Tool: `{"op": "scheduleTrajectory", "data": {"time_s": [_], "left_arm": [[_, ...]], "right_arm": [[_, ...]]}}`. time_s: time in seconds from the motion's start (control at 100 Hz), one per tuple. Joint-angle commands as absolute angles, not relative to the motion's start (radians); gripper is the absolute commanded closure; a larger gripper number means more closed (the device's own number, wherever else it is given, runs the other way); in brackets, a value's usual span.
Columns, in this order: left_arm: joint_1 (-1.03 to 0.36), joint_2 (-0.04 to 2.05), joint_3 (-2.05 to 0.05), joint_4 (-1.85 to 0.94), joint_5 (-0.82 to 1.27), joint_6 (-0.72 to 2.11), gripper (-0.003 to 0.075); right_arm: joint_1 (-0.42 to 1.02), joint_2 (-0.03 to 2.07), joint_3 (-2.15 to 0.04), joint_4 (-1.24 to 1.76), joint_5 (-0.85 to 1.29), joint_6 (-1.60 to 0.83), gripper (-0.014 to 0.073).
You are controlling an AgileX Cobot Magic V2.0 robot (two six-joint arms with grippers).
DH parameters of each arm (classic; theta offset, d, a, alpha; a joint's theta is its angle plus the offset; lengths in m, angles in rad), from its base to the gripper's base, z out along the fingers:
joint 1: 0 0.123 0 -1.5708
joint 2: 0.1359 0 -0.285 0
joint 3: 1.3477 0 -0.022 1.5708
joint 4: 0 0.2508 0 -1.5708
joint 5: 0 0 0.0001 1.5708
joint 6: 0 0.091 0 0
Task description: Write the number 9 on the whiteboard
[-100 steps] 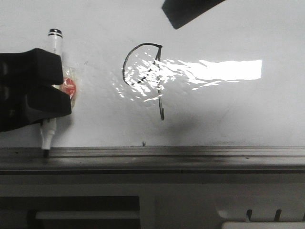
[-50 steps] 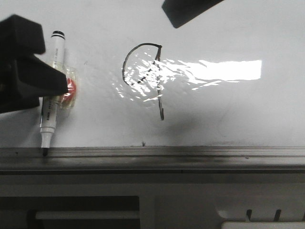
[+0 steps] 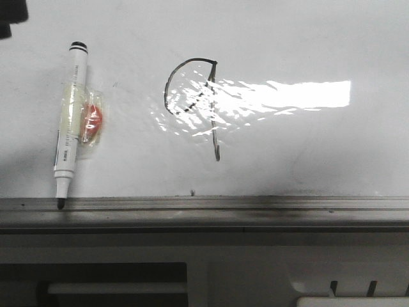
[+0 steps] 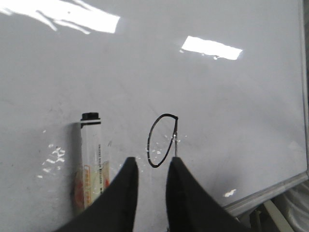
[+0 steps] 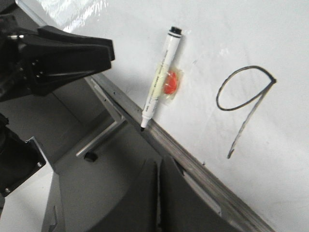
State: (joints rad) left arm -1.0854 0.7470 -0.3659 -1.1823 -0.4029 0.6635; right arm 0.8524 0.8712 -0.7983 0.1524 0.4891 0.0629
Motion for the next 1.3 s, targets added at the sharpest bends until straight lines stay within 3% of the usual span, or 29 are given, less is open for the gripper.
{"op": "scheduleTrajectory", "data": {"time_s": [0.0,0.27,0.5,1.29], "left_arm": [[-1.09,0.686,-0.39,-1.156,-0.389,0.749,0.0739],[-1.09,0.52,-0.268,-1.156,-0.372,0.863,0.074],[-1.09,0.409,-0.138,-1.164,-0.37,0.863,0.074],[-1.09,0.4,-0.095,-1.165,-0.363,0.863,0.074]], "right_arm": [[0.851,0.776,-0.732,0.101,0.299,0.053,0.0663],[0.851,0.459,-0.365,-0.104,0.019,0.053,0.0663],[0.851,0.253,-0.174,-0.113,-0.016,0.053,0.0663],[0.851,0.206,-0.135,-0.103,-0.014,0.053,0.0663]]}}
